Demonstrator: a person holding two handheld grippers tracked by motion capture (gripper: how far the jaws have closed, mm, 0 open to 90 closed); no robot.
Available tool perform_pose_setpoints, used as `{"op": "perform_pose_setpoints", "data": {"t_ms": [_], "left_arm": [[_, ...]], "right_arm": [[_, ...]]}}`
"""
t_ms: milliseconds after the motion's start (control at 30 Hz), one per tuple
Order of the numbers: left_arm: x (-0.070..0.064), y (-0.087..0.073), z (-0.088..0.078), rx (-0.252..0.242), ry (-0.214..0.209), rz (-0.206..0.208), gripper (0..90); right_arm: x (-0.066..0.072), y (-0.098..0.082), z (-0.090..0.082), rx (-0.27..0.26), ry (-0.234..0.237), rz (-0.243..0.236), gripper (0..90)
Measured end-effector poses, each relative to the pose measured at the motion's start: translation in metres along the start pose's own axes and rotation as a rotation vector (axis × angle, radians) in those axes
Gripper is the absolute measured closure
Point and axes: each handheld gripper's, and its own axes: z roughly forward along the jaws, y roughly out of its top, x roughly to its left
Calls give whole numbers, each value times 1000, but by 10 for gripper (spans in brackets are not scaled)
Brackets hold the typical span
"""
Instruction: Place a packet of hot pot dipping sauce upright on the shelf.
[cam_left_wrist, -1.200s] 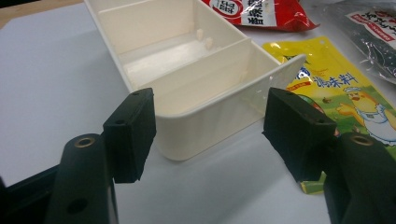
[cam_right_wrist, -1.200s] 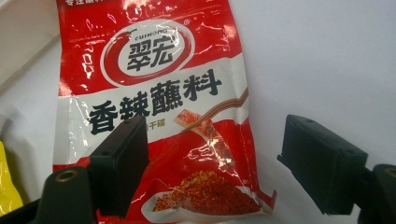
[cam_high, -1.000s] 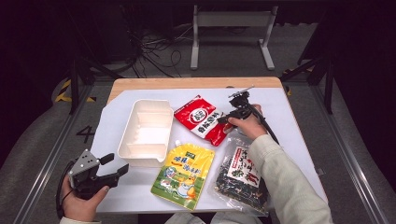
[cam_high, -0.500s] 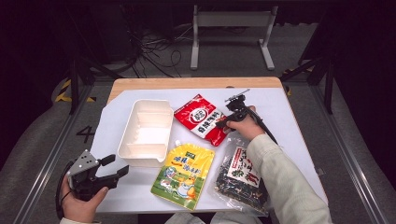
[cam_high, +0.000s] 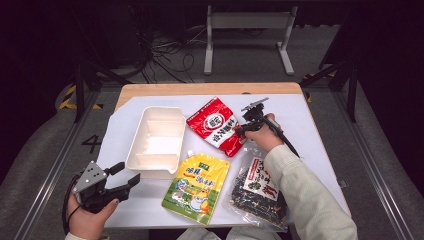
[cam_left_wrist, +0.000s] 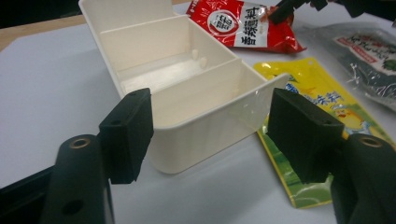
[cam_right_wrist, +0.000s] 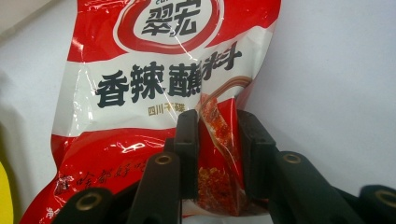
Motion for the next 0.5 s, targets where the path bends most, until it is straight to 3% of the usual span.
{"op": "perform_pose_setpoints", "data": {"t_ms": [33, 67, 133, 233, 333, 467, 500], "left_arm": [[0, 0, 0, 0, 0, 0, 287], [1, 2, 0, 13, -30, -45, 287], [0, 4, 2, 28, -79, -82, 258], [-7, 7, 6, 40, -80, -73, 217], [-17, 12, 10, 34, -84, -55, 174], [-27, 17, 16, 36, -93, -24, 166], [-30, 19, 19, 41, -97, -15, 172]], "right_arm": [[0, 0, 0, 0, 0, 0, 724], [1, 0, -1, -5, -3, 1, 728], [2, -1, -6, -29, -11, -7, 734], [3, -3, -18, -76, -27, -11, 741], [2, -4, -35, -138, -16, 16, 741], [4, -7, -51, -187, -15, 10, 741], [8, -10, -62, -214, -18, -3, 742]]}}
